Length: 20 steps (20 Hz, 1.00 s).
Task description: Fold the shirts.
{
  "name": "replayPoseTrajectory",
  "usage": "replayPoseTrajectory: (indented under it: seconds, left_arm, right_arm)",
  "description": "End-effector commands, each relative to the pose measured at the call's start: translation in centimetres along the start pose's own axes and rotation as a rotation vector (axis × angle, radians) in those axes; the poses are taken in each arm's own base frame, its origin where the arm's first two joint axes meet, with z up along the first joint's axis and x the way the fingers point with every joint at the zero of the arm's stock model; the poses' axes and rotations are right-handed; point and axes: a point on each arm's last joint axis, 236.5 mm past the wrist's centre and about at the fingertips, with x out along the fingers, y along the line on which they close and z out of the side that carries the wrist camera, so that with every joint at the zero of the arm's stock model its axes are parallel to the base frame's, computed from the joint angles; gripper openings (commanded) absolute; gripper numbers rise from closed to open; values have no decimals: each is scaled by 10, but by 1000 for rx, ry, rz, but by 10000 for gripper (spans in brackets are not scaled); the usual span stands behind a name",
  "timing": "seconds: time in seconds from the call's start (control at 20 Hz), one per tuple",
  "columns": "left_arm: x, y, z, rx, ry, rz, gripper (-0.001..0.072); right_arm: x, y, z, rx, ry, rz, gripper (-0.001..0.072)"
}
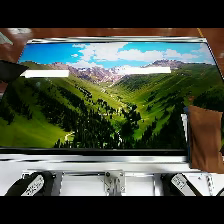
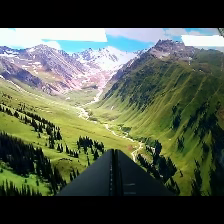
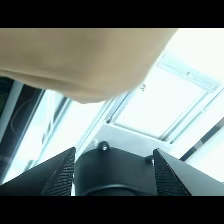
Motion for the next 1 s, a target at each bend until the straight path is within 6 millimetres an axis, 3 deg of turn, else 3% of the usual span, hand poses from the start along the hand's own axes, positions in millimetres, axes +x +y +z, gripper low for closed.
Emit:
replayPoseTrajectory:
  seconds: [0.0,0.1,0.2,0.3,0.4,0.5,0.65,0.7,0.75,0.8,0.95]
  left_arm:
    - [0,0,0,1,0,0,37]
    - [0,0,0,1,0,0,38]
    - [1,1,0,4,0,2,37]
    - [8,9,-1,26,8,18,36]
    - [31,27,-9,53,49,91,35]
    - [68,47,-45,38,198,174,35]
    - [119,48,-135,86,542,233,54]
    - [127,47,-161,119,636,260,198]
    - [132,47,-183,153,721,298,429]
    - [134,48,-199,174,782,338,571]
    - [138,41,-222,232,866,370,573]
  right_arm:
    - [0,-2,-1,-31,4,-10,601]
    - [-9,6,4,-82,-27,30,599]
    - [-34,31,25,-120,-151,149,598]
    - [-89,88,55,-188,-361,412,597]
    - [-151,148,69,-274,-563,637,597]
    - [-177,205,52,-444,-652,693,597]
    - [-155,278,-6,-764,-634,557,599]
    - [-141,296,-24,-839,-615,489,638]
    - [-126,310,-39,-886,-585,433,681]
    - [-110,322,-54,-934,-545,383,682]
    - [-68,344,-88,-1033,-417,296,681]
